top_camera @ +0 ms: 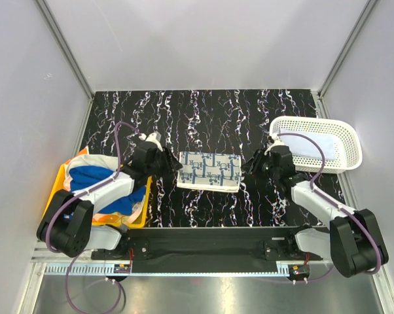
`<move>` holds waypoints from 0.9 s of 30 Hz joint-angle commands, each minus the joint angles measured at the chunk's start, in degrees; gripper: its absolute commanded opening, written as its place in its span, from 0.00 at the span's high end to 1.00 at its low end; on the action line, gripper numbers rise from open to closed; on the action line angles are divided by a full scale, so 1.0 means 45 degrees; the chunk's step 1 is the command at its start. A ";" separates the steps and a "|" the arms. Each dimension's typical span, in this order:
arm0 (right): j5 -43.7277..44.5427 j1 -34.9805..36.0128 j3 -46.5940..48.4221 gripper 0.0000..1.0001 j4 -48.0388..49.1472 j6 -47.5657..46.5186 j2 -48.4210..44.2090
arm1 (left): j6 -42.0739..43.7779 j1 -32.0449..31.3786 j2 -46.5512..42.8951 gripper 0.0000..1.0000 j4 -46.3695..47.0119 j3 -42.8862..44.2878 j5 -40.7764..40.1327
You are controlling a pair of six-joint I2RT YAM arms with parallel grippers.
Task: Fold and stack the towels
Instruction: Fold the towel
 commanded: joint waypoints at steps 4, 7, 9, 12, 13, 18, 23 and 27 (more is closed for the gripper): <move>0.1057 0.0769 0.1425 0.59 -0.1036 0.0347 0.1641 | 0.0228 -0.0276 0.0927 0.48 -0.2360 0.1834 -0.2403; 0.1429 0.1218 0.1778 0.59 -0.0939 0.0562 0.2462 | 0.0267 -0.0335 0.1806 0.47 -0.2401 0.2089 -0.2308; 0.1604 0.1316 0.1876 0.59 -0.0938 0.0621 0.2990 | 0.0248 -0.0412 0.2121 0.47 -0.2167 0.2089 -0.2248; 0.1624 0.1356 0.1799 0.59 -0.0803 0.0700 0.3245 | 0.0326 -0.0490 0.2454 0.47 -0.1990 0.2011 -0.2150; 0.1625 0.1356 0.1605 0.60 -0.0763 0.0758 0.3245 | 0.0365 -0.0491 0.2532 0.47 -0.2029 0.1992 -0.2189; 0.1605 0.1376 0.1350 0.61 -0.0529 0.0739 0.3382 | 0.0385 -0.0510 0.2611 0.54 -0.2107 0.1836 -0.2209; 0.1819 0.1434 0.1447 0.59 -0.0761 0.0642 0.3363 | 0.0423 -0.0510 0.2630 0.61 -0.2243 0.2049 -0.2209; 0.1996 0.1434 0.1544 0.55 -0.0938 0.0563 0.3382 | 0.0540 -0.0510 0.2631 0.60 -0.2497 0.2323 -0.2189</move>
